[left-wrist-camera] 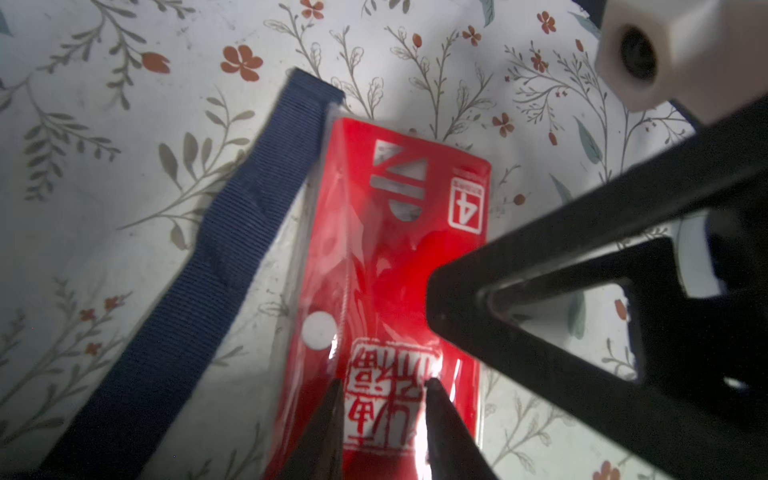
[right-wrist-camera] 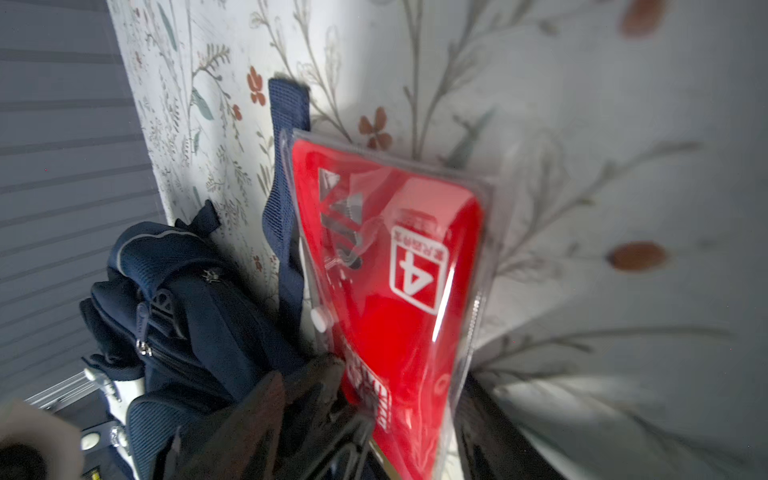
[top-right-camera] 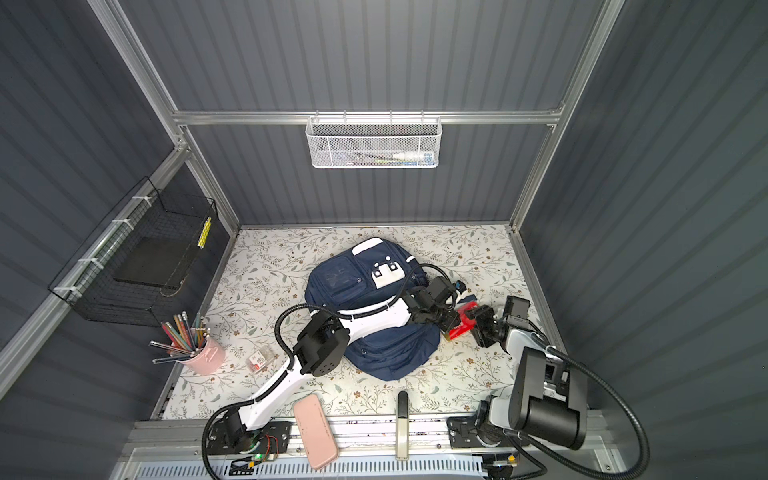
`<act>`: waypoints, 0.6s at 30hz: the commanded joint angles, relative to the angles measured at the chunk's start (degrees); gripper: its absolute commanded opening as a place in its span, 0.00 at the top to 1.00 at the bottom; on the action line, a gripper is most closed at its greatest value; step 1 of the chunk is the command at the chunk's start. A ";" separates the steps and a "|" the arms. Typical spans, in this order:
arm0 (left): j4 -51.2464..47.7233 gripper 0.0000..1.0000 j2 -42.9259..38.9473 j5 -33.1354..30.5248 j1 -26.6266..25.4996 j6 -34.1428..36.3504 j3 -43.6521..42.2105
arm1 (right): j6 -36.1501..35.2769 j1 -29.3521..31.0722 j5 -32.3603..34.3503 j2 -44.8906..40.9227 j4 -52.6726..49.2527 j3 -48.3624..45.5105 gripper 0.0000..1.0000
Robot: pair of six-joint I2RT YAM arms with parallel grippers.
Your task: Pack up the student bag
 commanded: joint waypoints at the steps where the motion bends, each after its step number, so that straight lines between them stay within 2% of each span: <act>1: -1.28 0.68 4.90 5.33 -0.71 -0.73 -1.19 | 1.17 0.50 3.27 3.11 1.26 -3.37 0.43; 5: 0.29 0.68 3.37 5.33 -0.71 -1.16 -3.43 | -0.15 0.59 2.93 3.21 2.11 -2.96 0.54; 10: 0.52 0.69 3.54 6.39 -0.71 -1.53 -2.93 | -3.40 0.55 -1.01 5.75 4.57 -2.18 0.72; 16: 1.92 0.69 2.35 7.20 -0.45 -2.23 -4.44 | -6.40 0.58 -5.15 5.42 8.75 -2.89 0.82; 18: 2.81 0.69 2.14 7.82 -0.38 -2.84 -5.07 | -8.00 0.58 -5.31 5.48 8.41 -2.45 0.89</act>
